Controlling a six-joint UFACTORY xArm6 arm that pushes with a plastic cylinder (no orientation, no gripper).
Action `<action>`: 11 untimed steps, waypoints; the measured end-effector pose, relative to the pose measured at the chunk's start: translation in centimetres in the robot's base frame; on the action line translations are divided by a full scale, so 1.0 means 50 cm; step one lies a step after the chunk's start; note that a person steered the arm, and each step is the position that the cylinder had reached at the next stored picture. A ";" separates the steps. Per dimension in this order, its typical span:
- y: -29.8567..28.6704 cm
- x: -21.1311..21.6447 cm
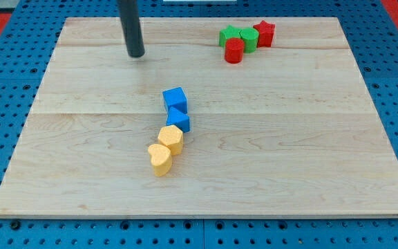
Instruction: Slide the yellow hexagon to the right of the blue cube
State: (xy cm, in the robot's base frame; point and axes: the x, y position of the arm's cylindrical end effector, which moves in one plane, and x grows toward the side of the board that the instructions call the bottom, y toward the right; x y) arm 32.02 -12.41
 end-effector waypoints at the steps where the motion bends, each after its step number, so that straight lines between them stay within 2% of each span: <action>1: 0.013 0.119; 3: -0.047 0.459; 4: 0.040 0.553; 5: 0.127 0.543; 7: 0.149 0.397; 11: 0.233 0.194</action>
